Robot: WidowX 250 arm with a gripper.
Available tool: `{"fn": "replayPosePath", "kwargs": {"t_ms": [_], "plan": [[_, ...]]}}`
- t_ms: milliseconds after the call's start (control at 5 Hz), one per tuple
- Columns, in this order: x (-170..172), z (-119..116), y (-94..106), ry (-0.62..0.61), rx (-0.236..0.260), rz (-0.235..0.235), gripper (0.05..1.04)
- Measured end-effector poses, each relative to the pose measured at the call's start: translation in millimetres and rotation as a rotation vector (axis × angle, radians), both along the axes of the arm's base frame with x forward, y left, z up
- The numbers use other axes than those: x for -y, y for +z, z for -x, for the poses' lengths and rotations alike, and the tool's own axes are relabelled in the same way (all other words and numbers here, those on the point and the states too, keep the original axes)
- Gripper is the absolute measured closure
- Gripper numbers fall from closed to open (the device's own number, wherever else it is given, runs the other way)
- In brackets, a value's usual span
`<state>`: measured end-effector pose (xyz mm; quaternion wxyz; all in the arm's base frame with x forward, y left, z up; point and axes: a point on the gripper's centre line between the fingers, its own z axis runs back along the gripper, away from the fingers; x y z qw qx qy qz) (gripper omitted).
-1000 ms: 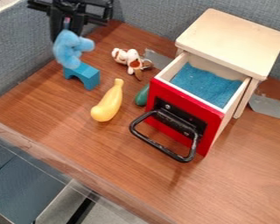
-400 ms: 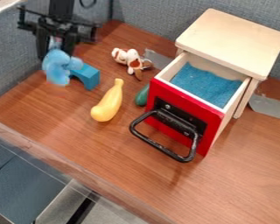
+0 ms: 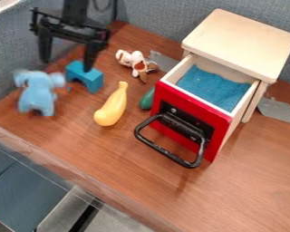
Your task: Removed the blue object from the drawer and put it on the lower left side of the table
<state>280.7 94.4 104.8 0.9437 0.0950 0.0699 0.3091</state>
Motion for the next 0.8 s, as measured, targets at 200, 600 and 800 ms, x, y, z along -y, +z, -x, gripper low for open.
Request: {"fn": "replayPosePath", "kwargs": {"t_ms": [200,600,800], "plan": [[19,-12,10.7,-0.061,0.014,-0.020,0.076],[69,-32,40.4,-0.262,0.087,-0.006,0.083],[93,-35,51.6,-0.353,0.133,0.041,0.083]]}}
